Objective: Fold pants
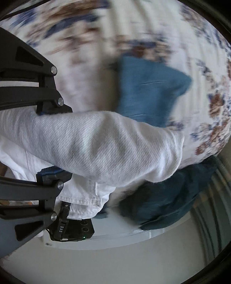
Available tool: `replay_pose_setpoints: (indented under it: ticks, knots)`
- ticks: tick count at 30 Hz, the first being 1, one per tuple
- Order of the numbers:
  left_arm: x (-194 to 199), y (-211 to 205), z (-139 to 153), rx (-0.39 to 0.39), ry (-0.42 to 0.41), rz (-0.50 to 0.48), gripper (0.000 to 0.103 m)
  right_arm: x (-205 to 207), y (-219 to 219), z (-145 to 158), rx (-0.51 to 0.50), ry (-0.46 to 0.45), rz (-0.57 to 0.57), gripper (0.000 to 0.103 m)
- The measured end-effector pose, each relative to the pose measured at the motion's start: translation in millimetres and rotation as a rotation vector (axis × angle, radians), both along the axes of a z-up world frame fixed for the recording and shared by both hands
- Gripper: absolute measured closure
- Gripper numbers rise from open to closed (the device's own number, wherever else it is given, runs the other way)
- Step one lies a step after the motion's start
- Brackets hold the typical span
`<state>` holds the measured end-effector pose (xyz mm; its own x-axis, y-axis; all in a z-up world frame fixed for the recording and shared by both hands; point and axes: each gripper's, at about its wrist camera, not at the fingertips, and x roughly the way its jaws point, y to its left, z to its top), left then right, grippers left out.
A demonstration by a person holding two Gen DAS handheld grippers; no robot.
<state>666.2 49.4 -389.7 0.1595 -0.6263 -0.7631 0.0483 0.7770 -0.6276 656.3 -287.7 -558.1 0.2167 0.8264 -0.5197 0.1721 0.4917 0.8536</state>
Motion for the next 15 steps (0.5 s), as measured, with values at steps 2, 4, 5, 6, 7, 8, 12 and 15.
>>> replay_pose_setpoints:
  ticks: [2, 4, 5, 6, 7, 8, 12, 15]
  knots:
    - [42, 9, -3, 0.014, -0.010, 0.003, 0.065, 58, 11, -3, 0.009, -0.019, 0.011, 0.070]
    - [89, 19, -14, 0.024, -0.008, 0.011, 0.065, 117, 21, -12, 0.023, -0.031, 0.024, 0.071]
    - [115, 23, -26, 0.029, -0.001, 0.020, 0.065, 145, 28, -20, 0.023, -0.031, 0.030, 0.070]
    - [129, 27, -34, 0.028, 0.006, 0.028, 0.065, 170, 32, -28, 0.025, -0.028, 0.036, 0.070]
    - [143, 32, -48, 0.031, 0.016, 0.029, 0.065, 194, 38, -40, 0.029, -0.022, 0.044, 0.070]
    - [157, 34, -60, 0.039, 0.027, 0.031, 0.065, 215, 43, -52, 0.028, -0.013, 0.052, 0.071]
    - [201, 54, -122, 0.045, 0.097, 0.055, 0.065, 270, 61, -107, 0.025, 0.035, 0.082, 0.071]
    - [208, 73, -173, -0.029, 0.193, 0.089, 0.062, 289, 69, -155, 0.029, 0.118, 0.106, 0.070]
